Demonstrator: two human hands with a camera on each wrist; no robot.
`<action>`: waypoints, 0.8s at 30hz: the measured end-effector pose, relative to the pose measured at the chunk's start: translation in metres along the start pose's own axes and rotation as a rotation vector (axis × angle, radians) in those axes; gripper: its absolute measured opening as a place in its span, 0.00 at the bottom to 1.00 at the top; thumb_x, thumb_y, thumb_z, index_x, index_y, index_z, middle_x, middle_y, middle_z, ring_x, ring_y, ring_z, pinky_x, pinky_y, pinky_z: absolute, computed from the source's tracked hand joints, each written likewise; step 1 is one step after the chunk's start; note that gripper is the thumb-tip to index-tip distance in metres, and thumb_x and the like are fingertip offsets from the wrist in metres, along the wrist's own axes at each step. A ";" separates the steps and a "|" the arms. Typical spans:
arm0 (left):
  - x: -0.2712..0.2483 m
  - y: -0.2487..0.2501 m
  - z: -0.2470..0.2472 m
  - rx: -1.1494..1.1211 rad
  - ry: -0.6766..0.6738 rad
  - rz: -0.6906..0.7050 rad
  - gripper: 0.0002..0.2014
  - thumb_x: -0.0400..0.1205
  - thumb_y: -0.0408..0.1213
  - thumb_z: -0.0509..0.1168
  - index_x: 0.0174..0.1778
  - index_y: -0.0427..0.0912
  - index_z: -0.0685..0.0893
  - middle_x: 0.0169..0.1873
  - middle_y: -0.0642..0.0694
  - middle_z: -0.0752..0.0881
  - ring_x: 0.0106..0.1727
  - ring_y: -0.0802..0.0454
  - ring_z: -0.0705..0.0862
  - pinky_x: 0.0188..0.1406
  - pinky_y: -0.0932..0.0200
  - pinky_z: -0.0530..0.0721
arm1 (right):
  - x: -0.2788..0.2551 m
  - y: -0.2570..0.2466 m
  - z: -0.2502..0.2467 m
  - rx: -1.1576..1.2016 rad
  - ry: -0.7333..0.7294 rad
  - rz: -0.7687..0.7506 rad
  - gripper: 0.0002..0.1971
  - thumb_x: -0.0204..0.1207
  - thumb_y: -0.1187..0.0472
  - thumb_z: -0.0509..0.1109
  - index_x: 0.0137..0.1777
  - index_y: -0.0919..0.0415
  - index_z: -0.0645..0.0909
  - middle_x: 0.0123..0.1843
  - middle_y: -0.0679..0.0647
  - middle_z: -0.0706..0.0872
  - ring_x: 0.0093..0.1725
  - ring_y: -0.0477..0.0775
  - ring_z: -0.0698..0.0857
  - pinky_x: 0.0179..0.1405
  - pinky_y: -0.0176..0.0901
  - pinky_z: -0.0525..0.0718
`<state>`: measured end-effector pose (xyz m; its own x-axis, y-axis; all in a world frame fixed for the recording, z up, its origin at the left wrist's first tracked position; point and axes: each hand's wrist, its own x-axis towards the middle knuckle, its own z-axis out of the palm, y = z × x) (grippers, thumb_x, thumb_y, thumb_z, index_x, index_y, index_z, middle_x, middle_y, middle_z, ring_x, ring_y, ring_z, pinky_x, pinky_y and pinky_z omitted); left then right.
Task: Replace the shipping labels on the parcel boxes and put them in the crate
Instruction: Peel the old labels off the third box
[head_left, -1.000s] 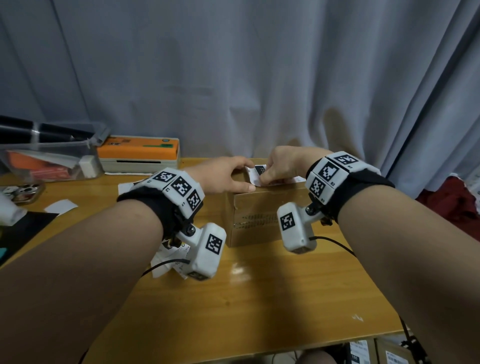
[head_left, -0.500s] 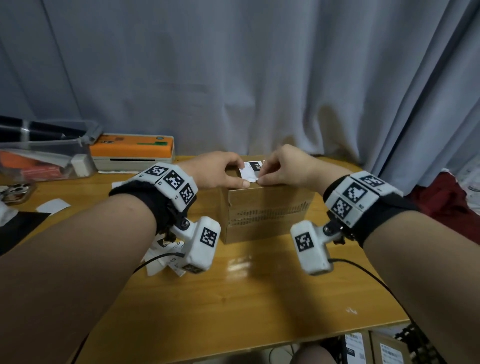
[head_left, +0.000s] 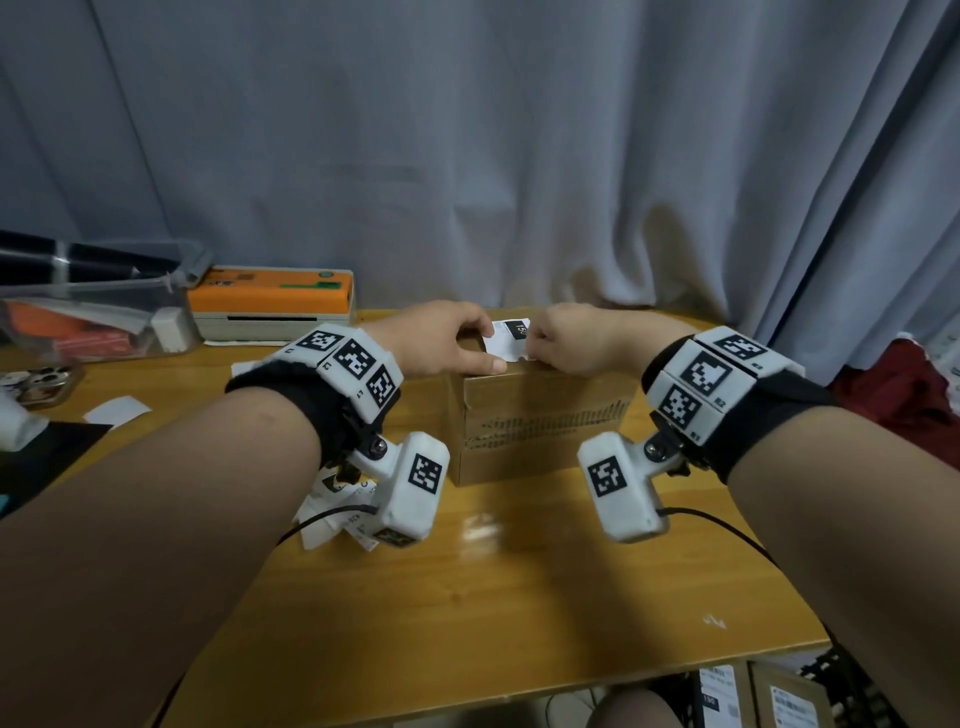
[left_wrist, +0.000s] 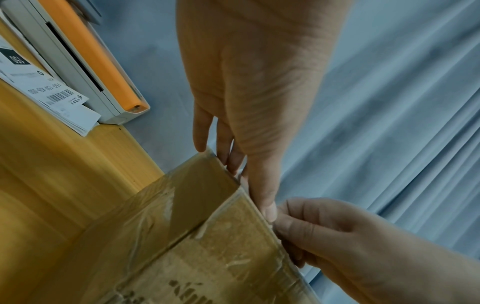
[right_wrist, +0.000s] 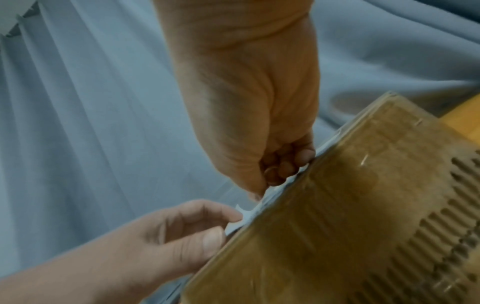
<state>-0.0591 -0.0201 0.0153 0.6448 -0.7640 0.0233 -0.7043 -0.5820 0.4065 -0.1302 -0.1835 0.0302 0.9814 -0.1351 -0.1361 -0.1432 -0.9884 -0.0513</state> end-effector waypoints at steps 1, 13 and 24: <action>0.000 0.000 0.000 0.000 -0.002 -0.002 0.26 0.74 0.56 0.69 0.66 0.49 0.77 0.63 0.50 0.81 0.62 0.52 0.79 0.63 0.54 0.78 | -0.002 0.004 -0.001 0.024 0.009 0.003 0.13 0.83 0.59 0.55 0.39 0.58 0.77 0.41 0.53 0.78 0.46 0.57 0.78 0.45 0.44 0.75; 0.002 0.002 -0.001 0.000 -0.004 -0.025 0.27 0.73 0.56 0.71 0.66 0.48 0.78 0.67 0.49 0.79 0.66 0.51 0.78 0.67 0.51 0.78 | 0.001 0.003 0.013 0.243 0.202 0.103 0.18 0.73 0.47 0.73 0.26 0.52 0.74 0.28 0.48 0.74 0.37 0.54 0.75 0.35 0.41 0.68; 0.006 0.005 0.003 -0.069 0.068 -0.065 0.27 0.73 0.51 0.73 0.65 0.45 0.80 0.66 0.47 0.81 0.66 0.50 0.78 0.64 0.57 0.76 | 0.004 -0.006 0.016 0.055 0.169 0.100 0.17 0.82 0.54 0.60 0.31 0.55 0.66 0.32 0.50 0.71 0.40 0.57 0.74 0.42 0.45 0.69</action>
<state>-0.0597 -0.0285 0.0150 0.7087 -0.7033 0.0559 -0.6397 -0.6071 0.4714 -0.1271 -0.1769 0.0145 0.9688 -0.2466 0.0244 -0.2431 -0.9648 -0.1007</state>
